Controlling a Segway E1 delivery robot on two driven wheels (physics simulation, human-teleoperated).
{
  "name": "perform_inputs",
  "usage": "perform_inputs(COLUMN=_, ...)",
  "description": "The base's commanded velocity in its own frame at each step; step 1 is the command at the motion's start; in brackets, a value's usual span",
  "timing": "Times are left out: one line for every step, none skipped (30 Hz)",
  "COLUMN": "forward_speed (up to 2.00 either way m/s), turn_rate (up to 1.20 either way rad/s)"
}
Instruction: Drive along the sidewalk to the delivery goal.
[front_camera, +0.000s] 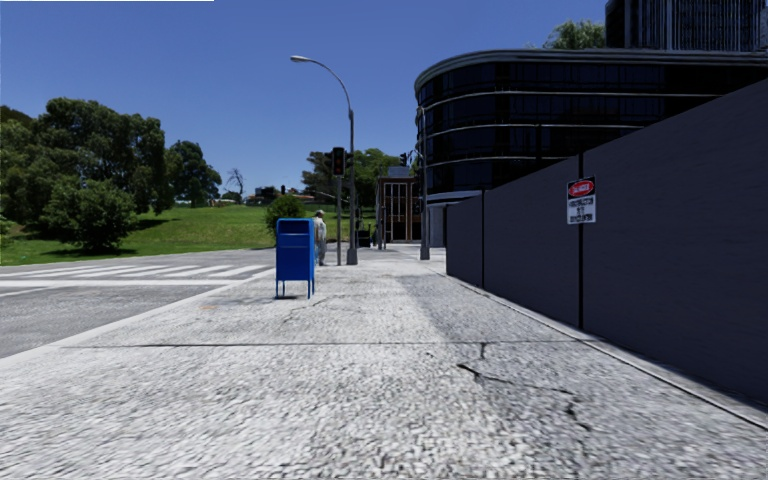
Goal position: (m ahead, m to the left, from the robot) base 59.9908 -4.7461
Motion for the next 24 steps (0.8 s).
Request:
perform_inputs(forward_speed=1.94, turn_rate=0.0)
perform_inputs(forward_speed=1.94, turn_rate=0.0)
perform_inputs(forward_speed=1.94, turn_rate=0.0)
perform_inputs(forward_speed=1.94, turn_rate=0.0)
perform_inputs(forward_speed=1.94, turn_rate=0.0)
perform_inputs(forward_speed=1.96, turn_rate=0.0)
perform_inputs(forward_speed=1.97, turn_rate=0.0)
perform_inputs(forward_speed=1.98, turn_rate=0.0)
perform_inputs(forward_speed=1.98, turn_rate=0.0)
perform_inputs(forward_speed=1.99, turn_rate=0.0)
perform_inputs(forward_speed=1.99, turn_rate=0.0)
perform_inputs(forward_speed=1.99, turn_rate=0.0)
perform_inputs(forward_speed=1.99, turn_rate=0.0)
perform_inputs(forward_speed=1.99, turn_rate=0.0)
perform_inputs(forward_speed=1.99, turn_rate=0.0)
perform_inputs(forward_speed=1.99, turn_rate=0.0)
perform_inputs(forward_speed=1.99, turn_rate=0.0)
perform_inputs(forward_speed=1.99, turn_rate=0.0)
perform_inputs(forward_speed=1.99, turn_rate=0.0)
perform_inputs(forward_speed=1.99, turn_rate=0.0)
perform_inputs(forward_speed=1.99, turn_rate=0.0)
perform_inputs(forward_speed=1.99, turn_rate=0.0)
perform_inputs(forward_speed=1.99, turn_rate=0.0)
perform_inputs(forward_speed=1.99, turn_rate=0.0)
